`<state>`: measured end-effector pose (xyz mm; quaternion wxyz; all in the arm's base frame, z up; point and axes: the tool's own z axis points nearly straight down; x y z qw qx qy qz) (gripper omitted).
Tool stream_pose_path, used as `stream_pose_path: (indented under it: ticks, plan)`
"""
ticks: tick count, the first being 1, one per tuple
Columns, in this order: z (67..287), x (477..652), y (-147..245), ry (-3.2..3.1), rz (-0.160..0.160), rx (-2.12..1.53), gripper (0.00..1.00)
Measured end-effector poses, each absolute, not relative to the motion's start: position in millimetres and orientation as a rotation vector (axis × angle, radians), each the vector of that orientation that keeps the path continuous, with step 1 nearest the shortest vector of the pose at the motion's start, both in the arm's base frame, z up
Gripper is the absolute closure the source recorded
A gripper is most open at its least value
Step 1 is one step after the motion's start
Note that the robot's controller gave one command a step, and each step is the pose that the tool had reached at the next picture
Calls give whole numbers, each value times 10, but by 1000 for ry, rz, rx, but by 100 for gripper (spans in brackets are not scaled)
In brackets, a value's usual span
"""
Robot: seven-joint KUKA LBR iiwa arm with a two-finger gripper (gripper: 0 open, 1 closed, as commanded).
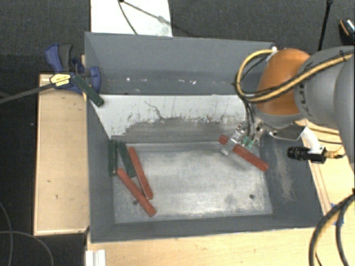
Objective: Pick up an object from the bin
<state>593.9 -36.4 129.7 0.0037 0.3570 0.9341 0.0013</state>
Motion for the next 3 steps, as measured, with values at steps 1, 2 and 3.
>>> stream_pose_path:
  ticks: [1, 2, 3]
  plan:
    - [1667, 5956, -368, 2935, 3, 1104, 100]
    - [1790, 5966, -367, 2940, 2, 1093, 100]
    - [1844, 5975, -371, 2942, 1, 1083, 100]
